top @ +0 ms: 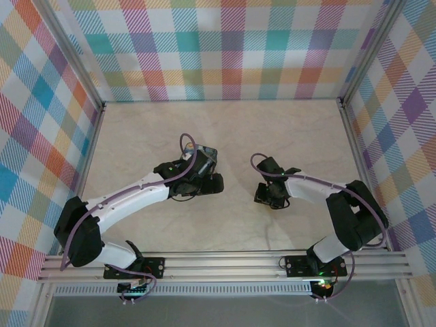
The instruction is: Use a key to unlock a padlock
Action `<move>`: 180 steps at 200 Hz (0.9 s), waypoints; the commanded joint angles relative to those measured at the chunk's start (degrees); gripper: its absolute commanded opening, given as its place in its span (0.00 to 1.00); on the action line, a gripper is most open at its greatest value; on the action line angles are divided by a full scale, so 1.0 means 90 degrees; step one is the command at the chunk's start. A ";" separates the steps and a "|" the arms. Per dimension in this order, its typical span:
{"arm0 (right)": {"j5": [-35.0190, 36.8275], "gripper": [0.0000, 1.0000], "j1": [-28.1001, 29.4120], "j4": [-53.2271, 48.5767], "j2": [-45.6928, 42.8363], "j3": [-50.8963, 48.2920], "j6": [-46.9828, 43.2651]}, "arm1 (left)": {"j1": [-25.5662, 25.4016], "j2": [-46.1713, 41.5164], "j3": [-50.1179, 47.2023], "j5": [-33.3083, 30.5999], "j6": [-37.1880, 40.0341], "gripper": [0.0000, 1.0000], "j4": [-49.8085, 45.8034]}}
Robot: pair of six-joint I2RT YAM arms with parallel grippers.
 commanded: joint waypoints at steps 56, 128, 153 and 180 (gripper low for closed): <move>0.0071 0.39 0.0040 0.1058 0.0594 0.0229 0.0194 | -0.0068 -0.0247 -0.0146 -0.0186 -0.0061 0.90 0.0055; 0.0233 0.38 -0.0009 0.0927 0.0965 0.0674 -0.0097 | -0.0061 -0.0220 -0.0204 -0.0102 -0.0083 0.91 0.0174; 0.0286 0.37 -0.0033 0.1002 0.1030 0.0677 -0.0083 | -0.0062 -0.0262 -0.0214 -0.0068 -0.0099 0.91 0.0175; 0.0264 0.37 -0.0039 0.1138 0.0918 0.0712 -0.0088 | -0.0061 -0.0353 -0.0255 -0.0104 -0.0112 0.91 0.0154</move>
